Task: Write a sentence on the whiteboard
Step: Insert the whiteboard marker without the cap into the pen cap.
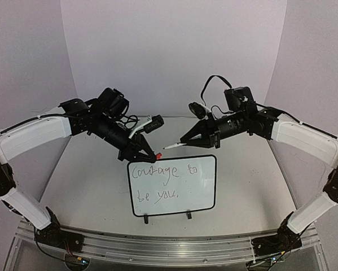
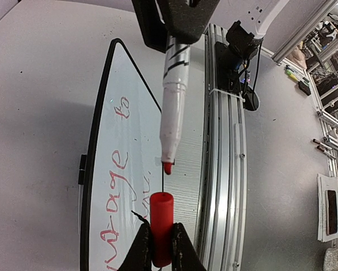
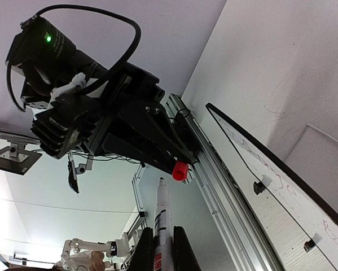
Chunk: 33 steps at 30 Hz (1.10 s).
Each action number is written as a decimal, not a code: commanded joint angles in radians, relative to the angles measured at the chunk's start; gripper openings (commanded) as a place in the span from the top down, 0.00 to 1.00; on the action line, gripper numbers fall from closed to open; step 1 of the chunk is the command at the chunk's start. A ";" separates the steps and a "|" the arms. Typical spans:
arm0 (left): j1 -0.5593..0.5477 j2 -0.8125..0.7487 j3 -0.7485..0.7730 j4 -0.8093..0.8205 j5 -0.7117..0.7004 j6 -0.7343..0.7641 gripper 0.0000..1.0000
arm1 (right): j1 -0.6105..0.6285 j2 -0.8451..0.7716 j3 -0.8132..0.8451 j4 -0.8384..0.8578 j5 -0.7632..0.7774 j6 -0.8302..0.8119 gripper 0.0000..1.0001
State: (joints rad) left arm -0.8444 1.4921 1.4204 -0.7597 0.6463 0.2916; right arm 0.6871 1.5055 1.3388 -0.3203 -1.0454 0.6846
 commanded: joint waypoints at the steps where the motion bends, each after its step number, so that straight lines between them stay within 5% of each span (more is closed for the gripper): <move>1: -0.007 -0.008 0.034 0.013 0.019 0.012 1.00 | 0.011 0.016 -0.004 0.002 -0.014 -0.020 1.00; 33: -0.021 0.004 0.034 0.018 0.030 0.010 1.00 | 0.025 0.044 -0.009 -0.023 -0.023 -0.046 1.00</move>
State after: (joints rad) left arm -0.8591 1.4921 1.4204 -0.7598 0.6534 0.2913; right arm 0.7040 1.5332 1.3273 -0.3528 -1.0482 0.6551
